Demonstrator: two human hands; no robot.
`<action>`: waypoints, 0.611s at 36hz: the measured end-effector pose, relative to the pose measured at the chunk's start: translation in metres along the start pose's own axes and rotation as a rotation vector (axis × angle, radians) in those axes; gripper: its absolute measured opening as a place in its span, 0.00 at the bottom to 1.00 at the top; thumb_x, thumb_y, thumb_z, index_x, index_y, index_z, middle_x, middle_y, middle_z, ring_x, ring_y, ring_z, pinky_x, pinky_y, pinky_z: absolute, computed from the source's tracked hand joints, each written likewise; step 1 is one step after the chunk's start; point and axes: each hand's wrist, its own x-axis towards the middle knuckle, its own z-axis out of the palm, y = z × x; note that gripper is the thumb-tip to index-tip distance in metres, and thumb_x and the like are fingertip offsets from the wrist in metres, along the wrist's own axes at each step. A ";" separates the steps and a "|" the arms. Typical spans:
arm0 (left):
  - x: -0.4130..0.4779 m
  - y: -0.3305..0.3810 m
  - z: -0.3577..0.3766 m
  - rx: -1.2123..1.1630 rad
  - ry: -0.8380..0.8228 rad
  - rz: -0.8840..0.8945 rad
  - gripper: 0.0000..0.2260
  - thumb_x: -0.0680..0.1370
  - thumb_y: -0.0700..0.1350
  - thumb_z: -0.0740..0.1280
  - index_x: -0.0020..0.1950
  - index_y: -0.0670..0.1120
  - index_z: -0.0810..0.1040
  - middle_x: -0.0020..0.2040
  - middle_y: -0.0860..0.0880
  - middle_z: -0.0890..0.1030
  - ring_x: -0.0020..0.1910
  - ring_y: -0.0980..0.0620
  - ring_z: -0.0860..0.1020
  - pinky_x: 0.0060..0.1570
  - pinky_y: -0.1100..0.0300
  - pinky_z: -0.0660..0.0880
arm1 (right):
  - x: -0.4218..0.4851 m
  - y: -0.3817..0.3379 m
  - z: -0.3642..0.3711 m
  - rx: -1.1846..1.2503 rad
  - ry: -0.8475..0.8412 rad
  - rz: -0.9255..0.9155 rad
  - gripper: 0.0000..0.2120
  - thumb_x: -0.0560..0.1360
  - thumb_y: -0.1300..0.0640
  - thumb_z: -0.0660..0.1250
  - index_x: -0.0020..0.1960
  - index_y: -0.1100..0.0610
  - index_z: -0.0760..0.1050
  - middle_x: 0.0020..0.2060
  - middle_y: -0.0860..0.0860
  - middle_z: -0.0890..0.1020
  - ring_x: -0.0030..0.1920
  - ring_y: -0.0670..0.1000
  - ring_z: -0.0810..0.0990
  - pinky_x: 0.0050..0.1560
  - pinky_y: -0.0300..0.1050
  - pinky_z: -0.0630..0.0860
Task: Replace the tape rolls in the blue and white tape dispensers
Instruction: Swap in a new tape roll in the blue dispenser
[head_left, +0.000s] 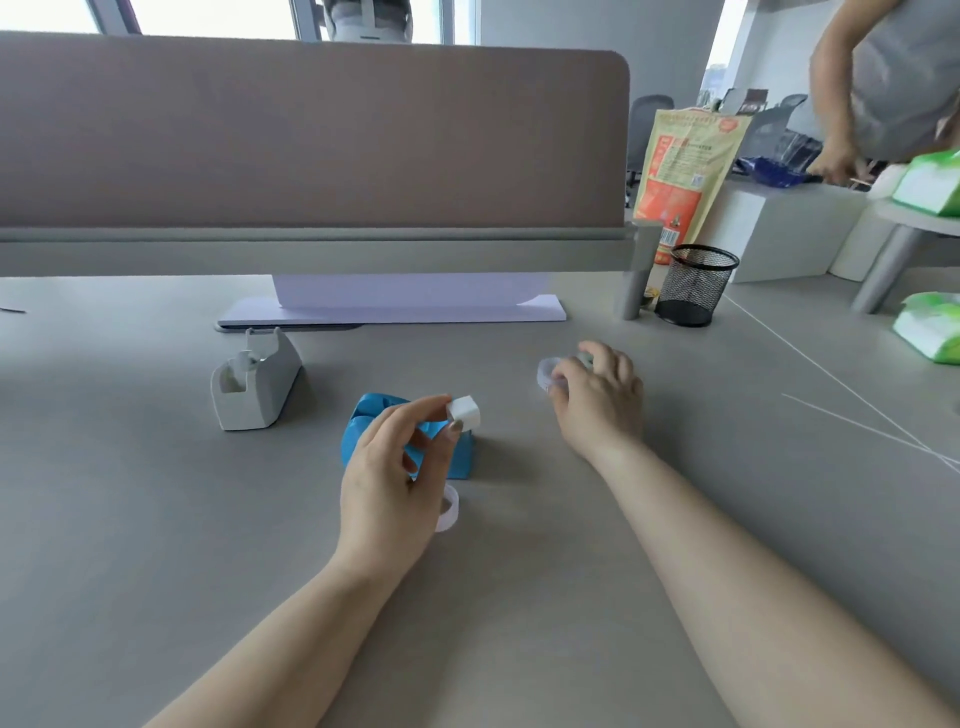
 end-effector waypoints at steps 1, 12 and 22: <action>0.000 0.000 0.000 -0.004 -0.002 -0.001 0.08 0.76 0.46 0.67 0.53 0.56 0.78 0.46 0.61 0.78 0.44 0.57 0.75 0.39 0.75 0.68 | -0.002 0.001 -0.001 0.007 0.012 -0.013 0.09 0.76 0.54 0.62 0.54 0.54 0.77 0.69 0.54 0.67 0.68 0.60 0.62 0.61 0.52 0.62; -0.008 0.004 -0.014 -0.076 -0.012 -0.048 0.08 0.77 0.48 0.65 0.55 0.52 0.79 0.48 0.58 0.80 0.43 0.57 0.76 0.38 0.74 0.68 | -0.067 -0.045 -0.036 0.696 0.027 0.156 0.06 0.75 0.53 0.66 0.47 0.55 0.77 0.45 0.51 0.80 0.49 0.53 0.77 0.49 0.45 0.71; -0.028 -0.001 -0.050 -0.175 -0.008 -0.099 0.07 0.77 0.44 0.66 0.53 0.53 0.79 0.48 0.56 0.80 0.44 0.59 0.76 0.39 0.73 0.70 | -0.131 -0.101 -0.060 1.322 0.010 0.323 0.02 0.76 0.56 0.67 0.47 0.50 0.76 0.45 0.46 0.83 0.48 0.43 0.81 0.50 0.36 0.74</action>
